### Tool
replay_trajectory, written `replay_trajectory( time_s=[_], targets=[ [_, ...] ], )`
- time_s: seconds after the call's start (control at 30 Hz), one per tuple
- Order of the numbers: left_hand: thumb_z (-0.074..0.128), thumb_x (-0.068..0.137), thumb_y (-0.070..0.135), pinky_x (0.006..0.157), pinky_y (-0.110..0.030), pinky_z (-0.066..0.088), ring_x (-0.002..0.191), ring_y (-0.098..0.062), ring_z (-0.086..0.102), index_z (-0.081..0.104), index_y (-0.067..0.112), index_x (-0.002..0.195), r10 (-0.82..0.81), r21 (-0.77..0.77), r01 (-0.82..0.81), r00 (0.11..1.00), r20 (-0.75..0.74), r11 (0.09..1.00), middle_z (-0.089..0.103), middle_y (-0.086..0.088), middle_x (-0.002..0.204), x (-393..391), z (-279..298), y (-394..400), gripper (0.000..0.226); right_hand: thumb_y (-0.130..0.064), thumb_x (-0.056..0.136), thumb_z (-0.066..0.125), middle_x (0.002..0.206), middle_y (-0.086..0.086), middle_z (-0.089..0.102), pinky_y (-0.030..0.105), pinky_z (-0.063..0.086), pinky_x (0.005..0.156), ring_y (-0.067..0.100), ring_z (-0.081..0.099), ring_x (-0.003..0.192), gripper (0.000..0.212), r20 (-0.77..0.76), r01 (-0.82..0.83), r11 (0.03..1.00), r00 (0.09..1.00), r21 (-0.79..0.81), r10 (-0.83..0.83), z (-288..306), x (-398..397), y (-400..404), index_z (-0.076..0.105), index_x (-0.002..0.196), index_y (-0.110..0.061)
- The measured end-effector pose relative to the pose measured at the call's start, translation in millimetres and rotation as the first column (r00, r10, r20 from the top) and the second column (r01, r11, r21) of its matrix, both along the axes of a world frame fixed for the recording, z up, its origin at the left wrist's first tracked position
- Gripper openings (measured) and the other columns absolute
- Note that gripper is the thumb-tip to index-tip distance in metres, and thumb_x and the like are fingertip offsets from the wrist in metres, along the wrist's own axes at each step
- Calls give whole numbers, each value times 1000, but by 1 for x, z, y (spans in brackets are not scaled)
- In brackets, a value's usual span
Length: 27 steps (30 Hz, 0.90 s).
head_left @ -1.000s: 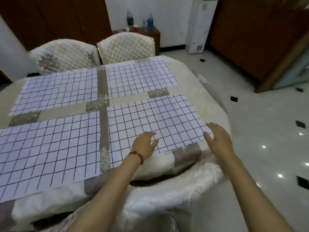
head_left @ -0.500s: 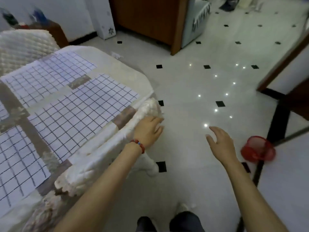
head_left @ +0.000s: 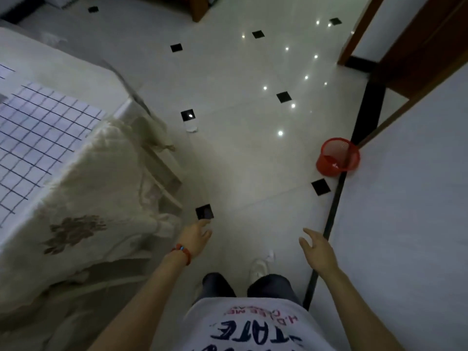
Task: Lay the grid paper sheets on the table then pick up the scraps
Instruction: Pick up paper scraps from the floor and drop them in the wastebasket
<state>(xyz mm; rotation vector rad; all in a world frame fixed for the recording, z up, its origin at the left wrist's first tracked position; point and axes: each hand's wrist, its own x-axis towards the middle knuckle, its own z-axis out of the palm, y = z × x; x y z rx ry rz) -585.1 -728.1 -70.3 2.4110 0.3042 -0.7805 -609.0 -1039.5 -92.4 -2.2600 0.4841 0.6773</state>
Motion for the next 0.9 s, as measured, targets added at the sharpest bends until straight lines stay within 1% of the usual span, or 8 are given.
replay_trajectory(
  time_s=[0.1,0.2,0.33,0.43,0.6,0.77,0.9],
  targets=[
    [47,93,19,100,-28,36,124,-29,49,46,7,132,22,-7,-22,998,-61,1000,51,-15,136,8,-9,-26,40,-29,96,43,147,11,37,34,30,110,27,40,129,46,-84,48,998,995,29,-45,-14,0,-26,37,138,-13],
    [47,93,20,99,-27,36,123,-29,49,45,9,132,6,15,-4,994,-114,1000,52,-14,135,16,-18,-45,40,-28,96,43,146,12,38,34,31,109,28,42,128,45,-148,87,995,986,40,-80,-29,-4,-41,38,138,-12],
    [46,94,20,98,-25,36,123,-27,49,45,8,132,-58,25,64,982,-181,998,52,-14,135,38,-45,-62,40,-29,96,42,147,12,37,35,29,110,27,39,131,46,-219,164,986,964,40,-151,-63,-3,-51,36,139,-13],
    [48,93,18,98,-24,35,121,-26,51,48,5,129,-138,23,147,966,-219,989,53,-16,132,59,-81,-72,38,-27,97,42,146,13,37,34,29,110,27,39,131,46,-261,217,976,944,30,-201,-102,-4,-53,36,139,-12],
    [50,92,17,95,-25,39,117,-27,54,51,4,126,-183,6,193,940,-287,981,55,-18,129,84,-174,-89,36,-22,96,44,145,15,40,34,30,110,28,39,131,45,-310,295,955,910,15,-276,-195,-5,-50,37,138,-9],
    [49,92,22,96,-32,42,114,-28,55,52,8,125,-185,37,210,919,-349,977,59,-16,124,82,-290,-92,36,-22,95,45,145,16,39,36,31,109,30,40,130,48,-359,290,956,897,35,-259,-324,2,-48,33,140,-10],
    [50,92,20,91,-26,41,113,-27,56,54,7,123,-143,62,183,904,-402,981,61,-17,120,63,-382,-79,34,-20,93,49,141,19,42,38,34,107,33,43,128,49,-366,306,952,887,12,-281,-426,8,-46,36,139,-9]
  ],
)
